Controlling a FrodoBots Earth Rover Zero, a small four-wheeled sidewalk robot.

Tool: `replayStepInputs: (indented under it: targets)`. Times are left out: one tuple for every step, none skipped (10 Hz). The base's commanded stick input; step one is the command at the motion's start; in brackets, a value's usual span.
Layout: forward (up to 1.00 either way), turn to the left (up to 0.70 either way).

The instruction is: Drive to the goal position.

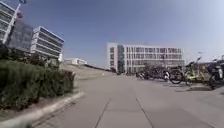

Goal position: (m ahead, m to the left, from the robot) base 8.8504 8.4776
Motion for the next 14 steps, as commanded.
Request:
replayStepInputs:
  targets:
    - [1.00,0.03]
    - [1.00,0.03]
    - [1.00,0.03]
    - [1.00,0.02]
    - [1.00,0.02]
    - [1.00,0.02]
    - [1.00,0.02]
    - [1.00,0.02]
    - [1.00,0.02]
    - [1.00,0.02]
    - [1.00,0.02]
    - [1.00,0.06]
    - [1.00,0.19]
    - [1.00,0.22]
